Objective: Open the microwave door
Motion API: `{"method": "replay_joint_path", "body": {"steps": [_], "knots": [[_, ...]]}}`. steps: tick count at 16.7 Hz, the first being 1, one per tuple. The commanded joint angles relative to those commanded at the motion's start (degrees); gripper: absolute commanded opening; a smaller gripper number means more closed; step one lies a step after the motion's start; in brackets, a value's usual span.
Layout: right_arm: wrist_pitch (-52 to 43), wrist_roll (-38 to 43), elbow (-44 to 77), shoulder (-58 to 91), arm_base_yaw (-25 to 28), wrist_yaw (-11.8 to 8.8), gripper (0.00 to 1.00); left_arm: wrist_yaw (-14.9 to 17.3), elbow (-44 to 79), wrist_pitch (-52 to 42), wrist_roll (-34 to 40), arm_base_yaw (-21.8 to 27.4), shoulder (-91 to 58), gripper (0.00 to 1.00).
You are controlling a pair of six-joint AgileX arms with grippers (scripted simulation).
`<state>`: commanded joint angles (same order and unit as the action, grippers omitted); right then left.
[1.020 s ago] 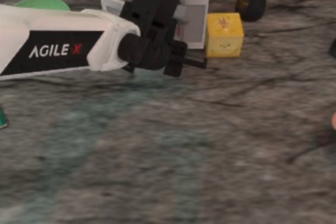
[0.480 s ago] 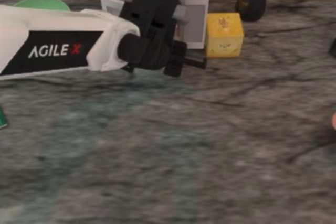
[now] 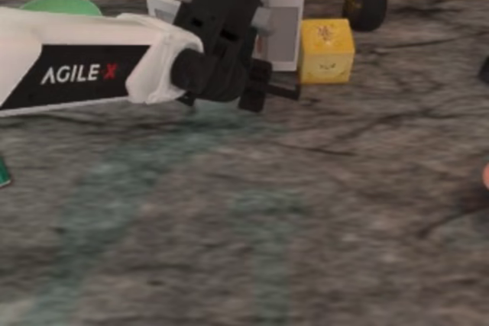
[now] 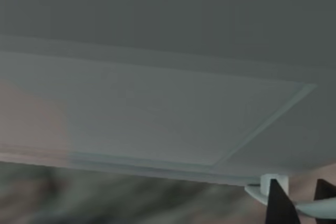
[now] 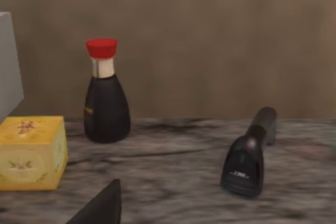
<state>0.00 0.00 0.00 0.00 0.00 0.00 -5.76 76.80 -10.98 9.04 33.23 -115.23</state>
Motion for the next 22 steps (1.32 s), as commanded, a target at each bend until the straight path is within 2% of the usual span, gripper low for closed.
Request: {"method": "replay_joint_path", "body": {"steps": [3, 11, 22], "knots": [[0.00, 0.00, 0.00, 0.00, 0.00, 0.00, 1.00, 0.00, 0.00, 0.00, 0.00, 0.00, 0.00, 0.00], [0.00, 0.00, 0.00, 0.00, 0.00, 0.00, 1.00, 2.80, -2.75, 1.18, -3.26, -1.01, 1.88, 0.00], [0.00, 0.00, 0.00, 0.00, 0.00, 0.00, 1.00, 2.86, -2.84, 1.19, -3.36, -1.05, 1.90, 0.00]]}}
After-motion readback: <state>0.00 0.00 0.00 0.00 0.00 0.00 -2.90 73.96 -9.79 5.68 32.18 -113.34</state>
